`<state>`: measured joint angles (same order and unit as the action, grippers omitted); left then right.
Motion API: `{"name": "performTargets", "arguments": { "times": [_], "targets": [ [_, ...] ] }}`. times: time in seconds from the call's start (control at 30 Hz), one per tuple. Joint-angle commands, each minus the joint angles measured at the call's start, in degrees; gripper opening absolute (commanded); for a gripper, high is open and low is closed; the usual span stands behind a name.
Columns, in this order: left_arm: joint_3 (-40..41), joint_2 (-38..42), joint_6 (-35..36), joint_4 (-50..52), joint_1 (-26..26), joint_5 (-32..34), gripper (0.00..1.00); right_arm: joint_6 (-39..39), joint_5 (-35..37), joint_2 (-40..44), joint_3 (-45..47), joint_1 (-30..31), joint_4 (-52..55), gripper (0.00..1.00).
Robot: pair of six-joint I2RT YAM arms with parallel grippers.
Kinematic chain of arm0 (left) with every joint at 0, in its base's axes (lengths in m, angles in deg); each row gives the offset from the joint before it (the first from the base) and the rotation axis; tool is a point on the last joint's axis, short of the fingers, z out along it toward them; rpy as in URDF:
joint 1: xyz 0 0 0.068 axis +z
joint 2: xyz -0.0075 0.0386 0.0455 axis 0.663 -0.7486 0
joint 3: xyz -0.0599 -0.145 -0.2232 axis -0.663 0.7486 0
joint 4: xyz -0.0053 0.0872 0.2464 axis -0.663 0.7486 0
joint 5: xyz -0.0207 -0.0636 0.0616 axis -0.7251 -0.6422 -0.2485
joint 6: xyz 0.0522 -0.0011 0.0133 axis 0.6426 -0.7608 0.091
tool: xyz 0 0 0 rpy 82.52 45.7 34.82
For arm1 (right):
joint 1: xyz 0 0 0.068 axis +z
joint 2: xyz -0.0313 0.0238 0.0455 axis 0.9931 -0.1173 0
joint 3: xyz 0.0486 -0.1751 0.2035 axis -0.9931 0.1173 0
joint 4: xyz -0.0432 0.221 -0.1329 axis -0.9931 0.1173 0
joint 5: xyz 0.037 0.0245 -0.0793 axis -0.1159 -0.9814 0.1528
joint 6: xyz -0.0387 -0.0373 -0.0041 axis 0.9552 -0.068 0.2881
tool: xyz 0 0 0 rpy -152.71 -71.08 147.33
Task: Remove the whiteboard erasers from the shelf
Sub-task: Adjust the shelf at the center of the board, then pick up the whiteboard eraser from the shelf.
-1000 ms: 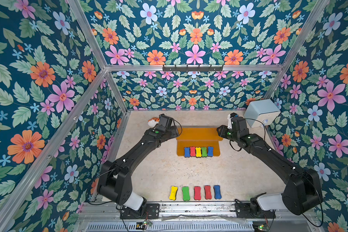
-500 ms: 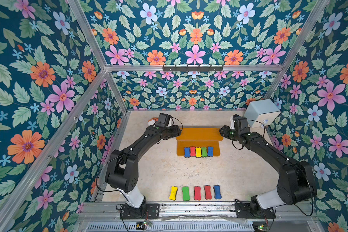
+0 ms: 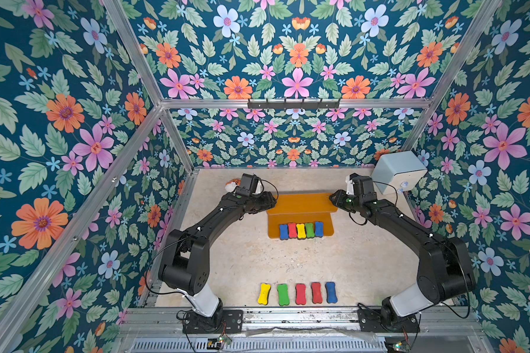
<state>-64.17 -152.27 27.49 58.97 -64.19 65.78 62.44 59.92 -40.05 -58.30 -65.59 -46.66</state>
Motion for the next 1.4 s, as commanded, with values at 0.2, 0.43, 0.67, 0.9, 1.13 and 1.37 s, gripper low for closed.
{"name": "performTargets", "arguments": {
  "times": [0.2,0.43,0.67,0.9,1.13,1.37],
  "targets": [
    [2.7,2.2,-0.7,0.1,0.1,1.5,0.63,0.6,-3.3,-9.4,-9.6,0.6,-2.8,0.38],
    [4.1,2.9,-0.8,-0.2,0.8,3.0,0.62,0.7,-4.5,-16.2,-17.5,1.3,-2.4,0.37],
    [7.8,7.7,-1.5,-2.2,1.6,5.1,0.77,1.3,-3.4,-17.3,-19.7,1.0,-1.4,0.37],
    [7.4,12.0,1.1,2.4,4.0,4.9,0.93,2.1,-1.0,-13.3,-20.7,-0.5,1.1,0.39],
    [11.5,14.5,1.0,0.6,4.0,-3.5,0.89,0.0,0.1,-1.8,-9.7,-0.8,-2.1,0.39],
    [14.7,16.1,-0.7,-2.6,3.9,-6.2,0.73,-7.3,-5.2,9.1,11.4,-0.4,-18.1,0.32]
  ]
}}
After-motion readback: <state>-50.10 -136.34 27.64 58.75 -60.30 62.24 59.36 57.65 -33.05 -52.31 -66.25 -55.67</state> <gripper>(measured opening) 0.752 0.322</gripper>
